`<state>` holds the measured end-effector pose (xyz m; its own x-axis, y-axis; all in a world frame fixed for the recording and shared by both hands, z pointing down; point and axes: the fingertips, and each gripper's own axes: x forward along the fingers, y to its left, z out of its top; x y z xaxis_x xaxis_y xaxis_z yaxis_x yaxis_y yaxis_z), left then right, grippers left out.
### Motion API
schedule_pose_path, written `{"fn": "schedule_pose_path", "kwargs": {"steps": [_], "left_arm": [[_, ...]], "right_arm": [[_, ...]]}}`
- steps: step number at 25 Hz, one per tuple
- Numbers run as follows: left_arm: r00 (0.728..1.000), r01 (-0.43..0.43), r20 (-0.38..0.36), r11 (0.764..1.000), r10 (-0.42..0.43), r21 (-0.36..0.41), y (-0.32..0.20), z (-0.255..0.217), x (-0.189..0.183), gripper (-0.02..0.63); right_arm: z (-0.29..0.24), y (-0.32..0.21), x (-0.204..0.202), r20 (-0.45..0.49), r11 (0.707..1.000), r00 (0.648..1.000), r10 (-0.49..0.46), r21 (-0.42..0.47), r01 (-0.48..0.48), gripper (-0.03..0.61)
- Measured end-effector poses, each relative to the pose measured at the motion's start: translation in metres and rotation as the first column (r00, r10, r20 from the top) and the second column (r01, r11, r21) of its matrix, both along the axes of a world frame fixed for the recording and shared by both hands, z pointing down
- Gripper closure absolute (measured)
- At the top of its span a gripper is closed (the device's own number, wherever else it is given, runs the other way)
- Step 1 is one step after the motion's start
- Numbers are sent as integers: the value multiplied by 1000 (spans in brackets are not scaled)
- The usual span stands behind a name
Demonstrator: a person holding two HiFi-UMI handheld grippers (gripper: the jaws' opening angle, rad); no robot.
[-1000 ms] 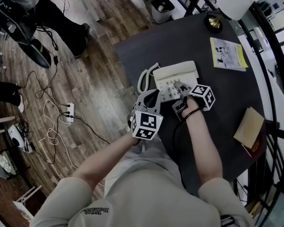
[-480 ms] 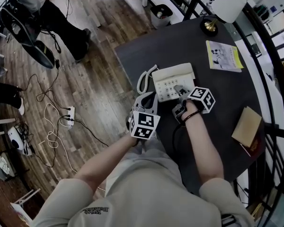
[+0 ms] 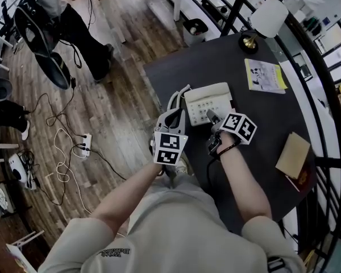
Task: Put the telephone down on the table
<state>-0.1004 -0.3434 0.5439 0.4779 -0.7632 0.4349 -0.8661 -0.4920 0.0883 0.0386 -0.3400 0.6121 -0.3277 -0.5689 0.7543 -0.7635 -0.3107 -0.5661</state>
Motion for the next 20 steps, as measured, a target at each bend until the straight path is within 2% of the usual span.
{"fn": "schedule_pose_path", "kwargs": {"steps": [5,6,7,11,14,16,20], "left_arm": [[999,37,4,999,-38,34,-3,-31,-24,609],[999,40,12,998,-40,45,-3,-37,-29,609],[999,42,18,998,-43,56,-3,-42,-34,609],[998,53,17,993,-55,110,-4,-69,-48,609],[997,78,-15,987,-77,140,-4,-94,-61,609],[995,93,-53,985,-86,148,-2,-110,-68,609],[991,108,-102,978,-90,180,-2,-147,-77,609]], "right_arm": [[-39,1,-24,-42,991,996,-83,99,87,340],[-47,0,-30,-56,987,993,-103,122,109,367],[-56,0,-35,-73,980,990,-123,146,132,397],[-100,-6,-46,-171,936,968,-184,271,226,438],[-139,-10,-60,-261,876,941,-217,373,305,464],[-168,-11,-69,-324,821,920,-222,447,355,482],[-233,-7,-83,-477,671,863,-168,586,454,506]]}}
